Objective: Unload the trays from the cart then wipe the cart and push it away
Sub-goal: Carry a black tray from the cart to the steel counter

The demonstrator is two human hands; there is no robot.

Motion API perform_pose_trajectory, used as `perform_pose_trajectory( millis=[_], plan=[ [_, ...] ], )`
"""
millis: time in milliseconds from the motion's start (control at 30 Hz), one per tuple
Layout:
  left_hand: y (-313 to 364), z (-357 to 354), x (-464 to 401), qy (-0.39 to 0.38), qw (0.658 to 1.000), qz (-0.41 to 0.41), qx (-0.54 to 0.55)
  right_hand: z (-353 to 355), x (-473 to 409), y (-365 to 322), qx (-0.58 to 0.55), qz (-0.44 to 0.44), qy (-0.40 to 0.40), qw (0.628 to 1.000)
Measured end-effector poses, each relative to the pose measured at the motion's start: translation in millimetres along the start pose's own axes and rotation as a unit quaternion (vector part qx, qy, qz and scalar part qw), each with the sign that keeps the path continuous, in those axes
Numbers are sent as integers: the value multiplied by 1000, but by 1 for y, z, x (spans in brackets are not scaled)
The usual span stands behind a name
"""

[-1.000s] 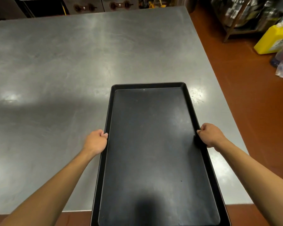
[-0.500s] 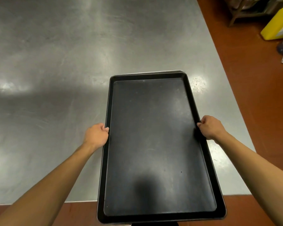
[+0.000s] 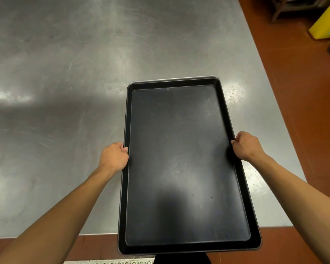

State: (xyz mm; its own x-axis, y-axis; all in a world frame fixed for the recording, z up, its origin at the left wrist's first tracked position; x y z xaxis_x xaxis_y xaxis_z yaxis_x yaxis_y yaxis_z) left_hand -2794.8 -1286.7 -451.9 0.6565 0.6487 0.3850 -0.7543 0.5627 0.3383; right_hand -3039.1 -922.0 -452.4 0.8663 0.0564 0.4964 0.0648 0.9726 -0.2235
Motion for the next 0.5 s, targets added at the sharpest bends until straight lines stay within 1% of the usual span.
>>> perform_pose_trajectory(
  millis=[500],
  plan=[
    [7, -3, -19, 0, 999, 0, -35, 0, -11, -11, 5, 7, 6, 1000]
  ],
)
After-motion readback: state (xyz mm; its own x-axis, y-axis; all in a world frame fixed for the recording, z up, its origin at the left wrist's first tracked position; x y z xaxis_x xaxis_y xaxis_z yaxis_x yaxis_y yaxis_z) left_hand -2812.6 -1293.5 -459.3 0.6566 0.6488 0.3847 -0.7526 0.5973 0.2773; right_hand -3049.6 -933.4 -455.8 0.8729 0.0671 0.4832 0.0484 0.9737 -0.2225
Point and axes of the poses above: each hand's wrist, its own x-axis away from the middle knuckle, its own z-axis out of the back of the hand, y = z × x, the point moved 3 cm from there along -x, towards the middle knuckle, and after that the axes turned 6 degrees about -z, right-handed, at the moved point
